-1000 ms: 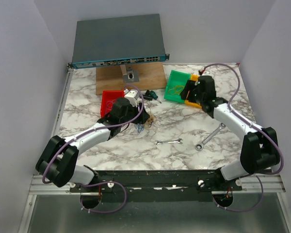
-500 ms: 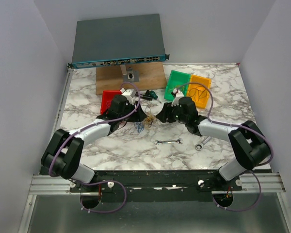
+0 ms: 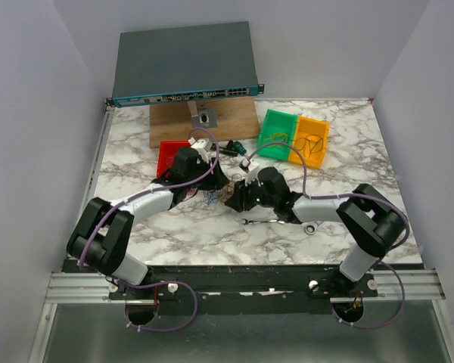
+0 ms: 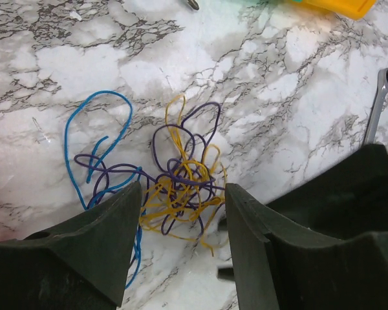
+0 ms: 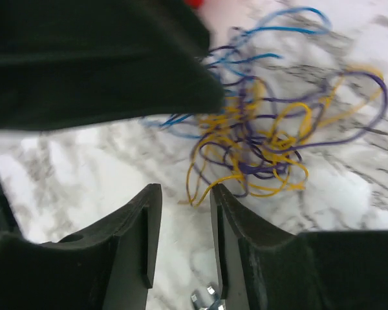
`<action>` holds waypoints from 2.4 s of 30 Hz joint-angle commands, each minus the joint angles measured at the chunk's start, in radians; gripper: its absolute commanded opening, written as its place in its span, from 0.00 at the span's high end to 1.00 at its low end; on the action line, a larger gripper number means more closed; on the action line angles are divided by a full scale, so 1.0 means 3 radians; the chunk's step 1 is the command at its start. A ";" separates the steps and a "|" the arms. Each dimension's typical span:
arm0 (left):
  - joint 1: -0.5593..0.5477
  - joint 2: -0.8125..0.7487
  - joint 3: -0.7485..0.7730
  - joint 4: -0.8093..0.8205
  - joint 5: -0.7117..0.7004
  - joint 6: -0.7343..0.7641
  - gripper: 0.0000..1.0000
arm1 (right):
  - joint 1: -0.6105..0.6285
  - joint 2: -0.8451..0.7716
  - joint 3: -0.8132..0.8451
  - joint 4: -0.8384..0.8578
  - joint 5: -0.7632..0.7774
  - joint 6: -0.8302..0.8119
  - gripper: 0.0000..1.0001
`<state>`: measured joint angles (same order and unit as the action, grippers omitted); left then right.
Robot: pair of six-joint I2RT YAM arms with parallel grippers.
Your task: Untangle the cables
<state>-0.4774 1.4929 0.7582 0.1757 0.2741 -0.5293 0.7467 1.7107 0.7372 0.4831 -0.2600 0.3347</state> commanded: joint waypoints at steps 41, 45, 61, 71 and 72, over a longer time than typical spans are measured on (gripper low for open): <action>0.0106 0.0353 0.0319 -0.0443 -0.0032 -0.0046 0.38 | -0.0607 0.0336 0.0020 0.0808 -0.0387 0.0794 0.87; 0.0119 0.0413 0.0383 -0.0555 -0.0096 -0.0060 0.37 | -0.0607 0.0114 -0.0162 0.0880 -0.0192 0.0748 0.95; 0.0128 0.0042 0.0161 -0.0482 -0.0433 0.0046 0.34 | -0.0609 -0.0701 -0.0685 0.1013 0.0348 0.0593 0.99; 0.0102 0.0741 0.0626 -0.0819 -0.0005 0.0047 0.42 | -0.0607 -0.0812 -0.0724 0.1018 0.0307 0.0572 0.99; 0.0088 0.0796 0.0670 -0.0837 0.0036 0.0046 0.48 | -0.0607 -0.0863 -0.0738 0.1014 0.0323 0.0572 0.99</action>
<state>-0.4446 1.6653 0.8982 -0.0246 0.2031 -0.5224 0.5617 1.4998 0.5426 0.7563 -0.1947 0.5259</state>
